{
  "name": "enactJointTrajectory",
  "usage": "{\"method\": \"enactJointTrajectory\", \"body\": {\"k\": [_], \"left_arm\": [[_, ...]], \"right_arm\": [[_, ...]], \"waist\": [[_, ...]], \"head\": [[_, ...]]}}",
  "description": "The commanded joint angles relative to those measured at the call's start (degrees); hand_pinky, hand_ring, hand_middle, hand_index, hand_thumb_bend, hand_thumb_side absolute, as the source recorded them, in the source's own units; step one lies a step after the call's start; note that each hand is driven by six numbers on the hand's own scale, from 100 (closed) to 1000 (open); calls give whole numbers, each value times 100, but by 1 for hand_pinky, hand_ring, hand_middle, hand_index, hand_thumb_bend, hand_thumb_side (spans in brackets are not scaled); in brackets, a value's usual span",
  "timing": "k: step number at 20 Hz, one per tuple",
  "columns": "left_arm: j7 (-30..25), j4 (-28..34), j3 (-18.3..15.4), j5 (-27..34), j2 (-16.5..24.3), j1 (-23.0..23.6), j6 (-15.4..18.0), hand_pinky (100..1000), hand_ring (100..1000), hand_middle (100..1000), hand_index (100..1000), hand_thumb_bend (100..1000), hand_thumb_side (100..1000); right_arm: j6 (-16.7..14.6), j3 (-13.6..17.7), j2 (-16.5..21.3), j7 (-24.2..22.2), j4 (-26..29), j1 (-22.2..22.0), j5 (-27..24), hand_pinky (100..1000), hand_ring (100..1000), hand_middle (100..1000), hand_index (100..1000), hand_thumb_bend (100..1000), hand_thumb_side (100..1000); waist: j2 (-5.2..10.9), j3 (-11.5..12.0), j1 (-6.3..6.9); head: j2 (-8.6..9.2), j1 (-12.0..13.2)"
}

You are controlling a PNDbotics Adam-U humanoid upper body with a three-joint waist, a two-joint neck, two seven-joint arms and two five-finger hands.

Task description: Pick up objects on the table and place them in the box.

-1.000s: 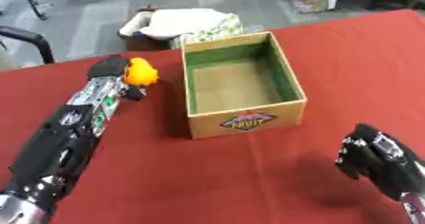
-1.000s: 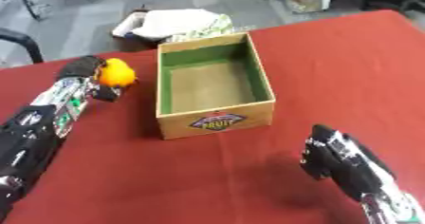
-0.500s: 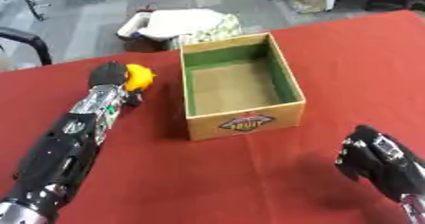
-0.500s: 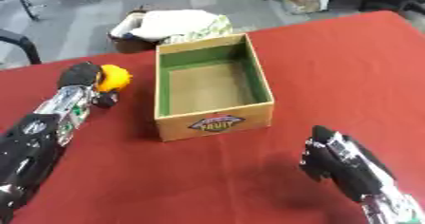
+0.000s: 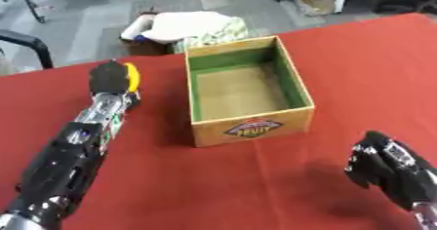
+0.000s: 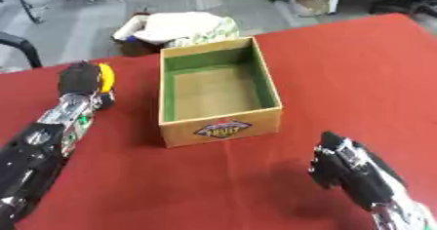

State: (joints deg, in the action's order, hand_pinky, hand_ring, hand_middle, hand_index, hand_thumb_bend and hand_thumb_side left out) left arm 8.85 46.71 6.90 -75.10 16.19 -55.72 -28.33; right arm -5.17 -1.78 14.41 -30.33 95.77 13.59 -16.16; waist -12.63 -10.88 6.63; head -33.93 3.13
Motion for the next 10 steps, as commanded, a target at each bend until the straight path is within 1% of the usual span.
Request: {"method": "enactJointTrajectory", "body": {"k": [1,5,10], "left_arm": [[301,466,24,273,268,-146,-3,323,157,100,191,100,299],[201,1358,303,757,378,-246,191,319,156,100,193,100,348],[-324,2512,850,1266,350,-336,595,335,167,100,201,100,342]], "right_arm": [[-11,26,55,22,137,40,35,100,100,100,100,100,812],[-10,24,71,26,132,13,47,100,100,100,100,100,813],[-14,13,70,25,128,12,56,100,100,100,100,100,813]], "waist": [[101,21,-29],[120,46,-17],[130,41,-20]], "head": [[50,-12],[41,-38],[27,-14]]}}
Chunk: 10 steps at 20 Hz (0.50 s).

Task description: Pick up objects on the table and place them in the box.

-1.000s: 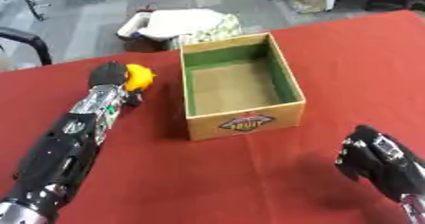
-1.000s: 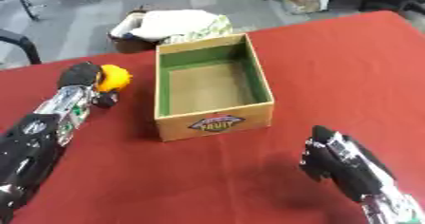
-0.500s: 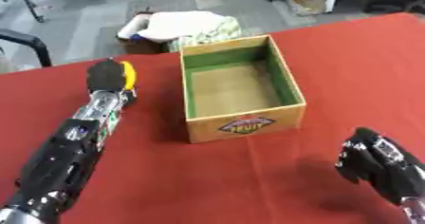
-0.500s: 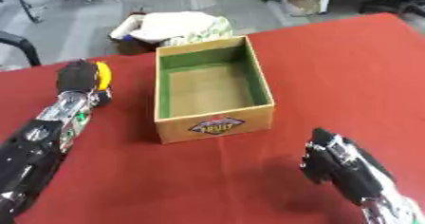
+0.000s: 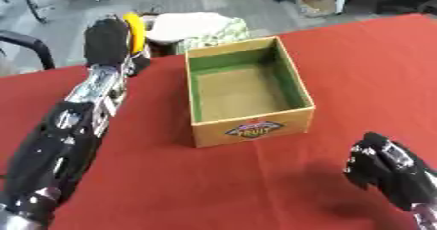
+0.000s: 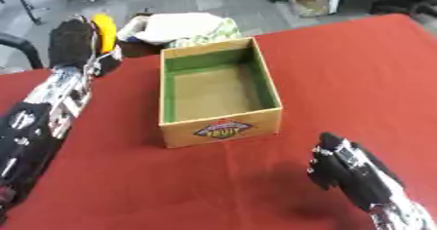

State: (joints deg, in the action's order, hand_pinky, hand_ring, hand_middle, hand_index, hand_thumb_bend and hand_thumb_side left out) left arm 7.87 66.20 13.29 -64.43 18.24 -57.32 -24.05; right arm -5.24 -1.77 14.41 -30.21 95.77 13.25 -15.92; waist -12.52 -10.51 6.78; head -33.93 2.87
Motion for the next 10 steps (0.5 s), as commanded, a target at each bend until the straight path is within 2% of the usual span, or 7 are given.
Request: {"method": "enactJointTrajectory", "body": {"k": [1,5,10], "left_arm": [[-374,743,321,245,117,-189,227,337,168,100,201,100,336],[-902,1108,666,344,9,-171,366,349,175,100,210,100,295],[-1492,1122,962,352,-66,-56,459,370,187,100,224,100,258]], "right_arm": [[-6,9,68,12,128,49,29,100,100,100,100,100,812],[1,4,58,16,125,58,24,100,100,100,100,100,813],[6,2,61,25,125,52,33,100,100,100,100,100,813]], "waist": [[122,-1,-35],[128,-19,-32],[123,-10,-28]], "head": [[24,19],[15,26],[5,23]]}}
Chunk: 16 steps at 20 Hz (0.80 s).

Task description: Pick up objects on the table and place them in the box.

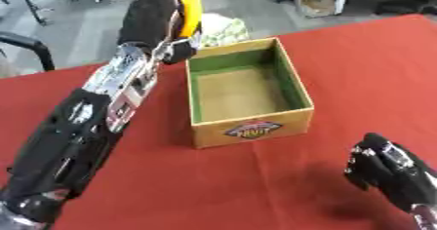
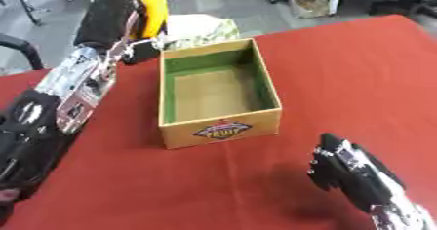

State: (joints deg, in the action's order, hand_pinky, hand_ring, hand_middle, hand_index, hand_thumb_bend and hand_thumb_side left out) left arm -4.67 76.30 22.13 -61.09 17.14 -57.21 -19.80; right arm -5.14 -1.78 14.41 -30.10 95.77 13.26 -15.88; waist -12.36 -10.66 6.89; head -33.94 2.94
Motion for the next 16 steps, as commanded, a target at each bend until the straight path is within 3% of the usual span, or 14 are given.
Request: {"method": "enactJointTrajectory", "body": {"k": [1,9,16], "left_arm": [[-326,87,119,26,28,-37,46,375,193,107,230,100,254],[-734,-141,318,202,-75,117,135,406,231,158,278,100,244],[-936,-169,415,658,-129,183,275,456,318,253,367,100,245]], "right_arm": [[-5,4,63,16,125,49,32,100,100,100,100,100,817],[-9,0,62,31,126,44,41,100,100,100,100,100,817],[-4,-10,57,27,124,45,38,100,100,100,100,100,819]], "waist": [[104,9,-40],[93,22,-48],[95,25,-50]], "head": [[4,20],[1,30],[6,22]]}}
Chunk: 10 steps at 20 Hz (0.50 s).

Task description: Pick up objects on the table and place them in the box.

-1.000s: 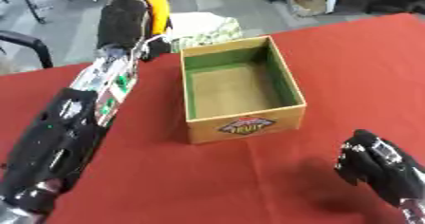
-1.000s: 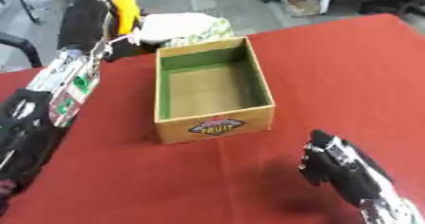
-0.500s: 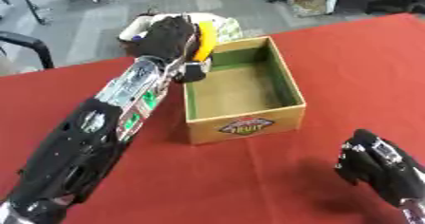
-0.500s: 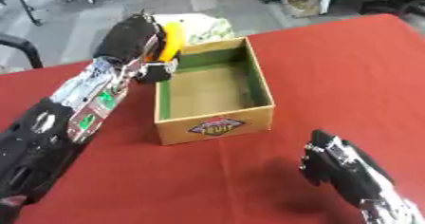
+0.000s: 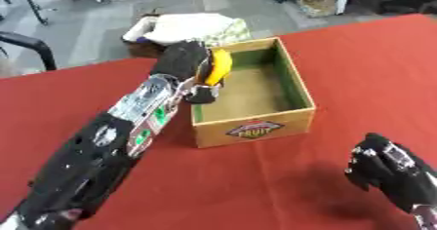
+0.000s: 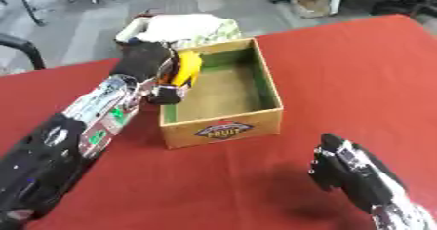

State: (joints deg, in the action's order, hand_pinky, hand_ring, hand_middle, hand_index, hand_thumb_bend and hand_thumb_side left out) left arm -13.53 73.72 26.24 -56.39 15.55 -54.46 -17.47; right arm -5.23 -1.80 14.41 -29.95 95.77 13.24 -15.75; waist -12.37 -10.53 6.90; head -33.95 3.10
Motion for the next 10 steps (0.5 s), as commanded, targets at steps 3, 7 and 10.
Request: {"method": "enactJointTrajectory", "body": {"k": [3,7,10], "left_arm": [[-93,160,63,540,26,-79,80,503,418,374,471,100,260],[-142,260,141,879,30,-82,58,584,592,597,683,100,298],[-244,329,177,1073,36,-78,26,632,673,696,759,100,405]], "right_arm": [[6,-14,55,8,123,47,24,100,100,100,100,100,818],[7,-20,50,5,121,50,20,100,100,100,100,100,816],[11,-23,48,5,119,49,18,100,100,100,100,100,819]], "waist": [[97,13,-52],[101,9,-55],[103,8,-53]], "head": [[13,7],[17,2],[22,0]]}}
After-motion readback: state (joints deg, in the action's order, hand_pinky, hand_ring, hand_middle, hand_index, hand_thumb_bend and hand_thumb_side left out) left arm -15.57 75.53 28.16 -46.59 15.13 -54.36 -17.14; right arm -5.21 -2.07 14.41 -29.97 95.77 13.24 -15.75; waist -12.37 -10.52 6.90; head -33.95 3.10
